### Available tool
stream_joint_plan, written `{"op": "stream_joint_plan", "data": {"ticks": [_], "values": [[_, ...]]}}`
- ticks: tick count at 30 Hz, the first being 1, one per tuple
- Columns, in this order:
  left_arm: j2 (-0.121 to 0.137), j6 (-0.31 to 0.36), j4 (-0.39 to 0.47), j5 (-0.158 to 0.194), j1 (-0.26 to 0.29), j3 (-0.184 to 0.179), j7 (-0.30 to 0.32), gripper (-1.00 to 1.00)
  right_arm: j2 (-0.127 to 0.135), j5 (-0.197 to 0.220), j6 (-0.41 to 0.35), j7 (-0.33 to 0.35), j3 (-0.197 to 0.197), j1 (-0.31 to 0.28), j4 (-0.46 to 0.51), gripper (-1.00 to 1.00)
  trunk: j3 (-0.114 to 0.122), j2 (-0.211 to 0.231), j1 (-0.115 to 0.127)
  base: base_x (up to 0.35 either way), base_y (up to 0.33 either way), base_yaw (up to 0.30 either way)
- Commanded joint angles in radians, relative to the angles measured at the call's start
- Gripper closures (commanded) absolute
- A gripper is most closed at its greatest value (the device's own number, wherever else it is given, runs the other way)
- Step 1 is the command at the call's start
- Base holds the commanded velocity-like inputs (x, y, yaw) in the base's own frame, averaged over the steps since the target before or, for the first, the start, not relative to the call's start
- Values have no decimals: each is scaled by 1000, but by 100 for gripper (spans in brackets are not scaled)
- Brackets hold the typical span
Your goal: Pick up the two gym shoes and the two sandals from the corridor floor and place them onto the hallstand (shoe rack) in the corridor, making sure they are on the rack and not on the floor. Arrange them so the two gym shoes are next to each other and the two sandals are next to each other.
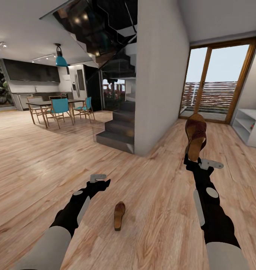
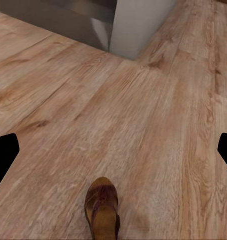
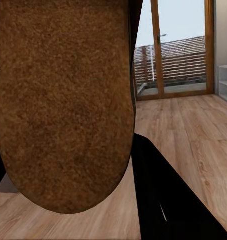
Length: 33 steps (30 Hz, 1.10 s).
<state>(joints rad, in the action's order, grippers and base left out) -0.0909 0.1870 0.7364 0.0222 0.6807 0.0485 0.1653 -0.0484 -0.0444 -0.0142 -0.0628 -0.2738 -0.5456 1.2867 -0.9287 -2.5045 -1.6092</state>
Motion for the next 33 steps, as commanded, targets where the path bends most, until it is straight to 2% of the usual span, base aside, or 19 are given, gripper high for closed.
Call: {"op": "stream_joint_plan", "data": {"ticks": [1,16,18,22,24,25,26,27,28,33], "values": [[-1,8,2,2,0,5,7,-100,-1,-1,-1,-2,-1,-1,0,100,-1,0,0,291,-227,0],[-1,8,2,2,0,6,7,-100,-1,-2,-1,0,-1,-1,1,100,-1,0,0,296,-136,0],[-1,7,3,2,-1,7,7,-100,0,-2,-20,-1,1,-1,2,100,-1,0,0,22,-4,0],[1,7,3,1,-1,7,6,-100,0,0,-122,-1,2,-1,2,100,-1,0,0,8,-1,0],[6,4,2,0,-1,7,6,-100,0,1,-230,-2,2,-1,1,100,-1,0,0,3,0,0],[8,1,1,0,-1,7,5,-100,0,1,-257,-2,2,-1,2,100,-1,0,0,2,0,0],[15,-16,0,0,-3,7,4,-100,0,2,-330,-2,2,-2,2,100,-1,0,0,0,0,0],[16,-27,-1,0,-3,7,4,-100,0,2,-350,-2,2,-2,3,100,-1,0,0,0,0,0],[19,-65,-3,0,-4,6,4,-100,0,2,-393,-1,2,-3,10,100,-1,0,0,0,0,0],[20,-181,-66,-1,-5,5,2,-100,0,2,-434,1,14,-3,57,100,-1,0,0,0,0,0]]}}
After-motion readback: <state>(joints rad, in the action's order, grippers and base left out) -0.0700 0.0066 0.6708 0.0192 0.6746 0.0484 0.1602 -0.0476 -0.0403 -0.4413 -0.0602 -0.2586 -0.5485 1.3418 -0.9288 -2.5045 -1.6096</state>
